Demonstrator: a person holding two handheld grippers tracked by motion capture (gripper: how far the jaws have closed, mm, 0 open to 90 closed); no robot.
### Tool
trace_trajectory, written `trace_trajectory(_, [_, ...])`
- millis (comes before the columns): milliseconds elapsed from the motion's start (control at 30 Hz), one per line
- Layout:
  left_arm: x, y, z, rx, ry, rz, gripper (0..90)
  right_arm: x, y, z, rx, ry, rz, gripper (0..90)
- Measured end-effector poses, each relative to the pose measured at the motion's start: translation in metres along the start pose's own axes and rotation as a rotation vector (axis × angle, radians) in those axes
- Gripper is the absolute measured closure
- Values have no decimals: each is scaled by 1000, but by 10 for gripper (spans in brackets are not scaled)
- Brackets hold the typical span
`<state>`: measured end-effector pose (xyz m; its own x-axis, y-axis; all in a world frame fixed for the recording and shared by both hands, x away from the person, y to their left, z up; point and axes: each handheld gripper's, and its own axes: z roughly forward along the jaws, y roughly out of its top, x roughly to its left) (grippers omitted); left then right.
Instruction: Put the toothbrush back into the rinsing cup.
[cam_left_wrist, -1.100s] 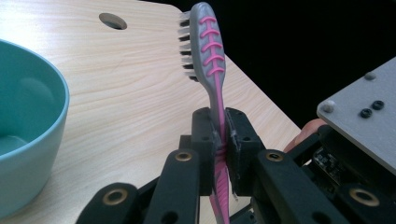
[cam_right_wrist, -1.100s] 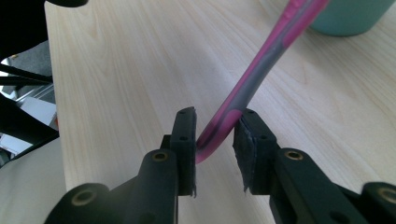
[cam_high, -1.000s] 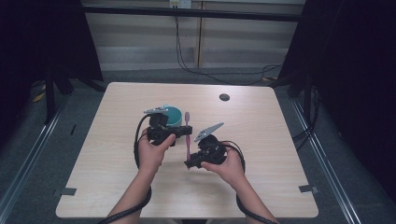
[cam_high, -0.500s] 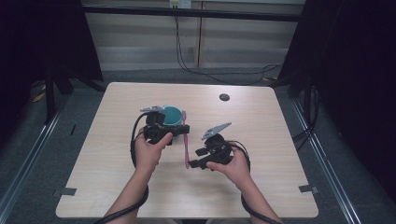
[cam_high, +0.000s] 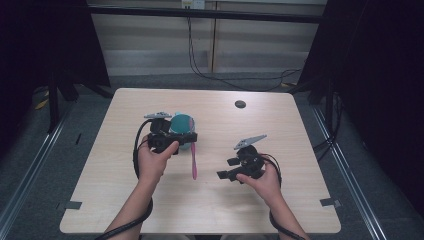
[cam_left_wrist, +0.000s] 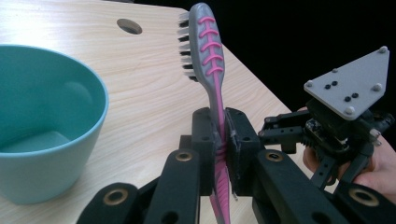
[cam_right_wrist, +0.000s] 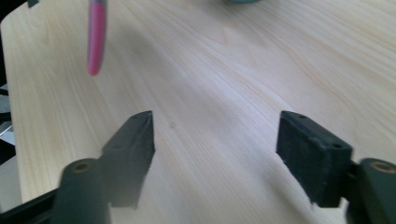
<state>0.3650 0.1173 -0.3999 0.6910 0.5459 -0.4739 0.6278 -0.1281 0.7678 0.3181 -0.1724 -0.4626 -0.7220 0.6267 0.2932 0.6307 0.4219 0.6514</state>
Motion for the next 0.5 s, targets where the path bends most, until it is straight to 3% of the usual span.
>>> trace_trajectory(300, [2, 0, -4, 4, 6, 5, 836, -8, -8, -6, 27, -52, 3, 152])
trace_trajectory(467, [4, 0, -7, 6, 15, 3, 835, -12, -13, -7, 26, -49, -14, 150])
trace_trajectory(500, [4, 0, -8, 5, 14, 1, 835, -12, -14, -7, 40, -68, -16, 151])
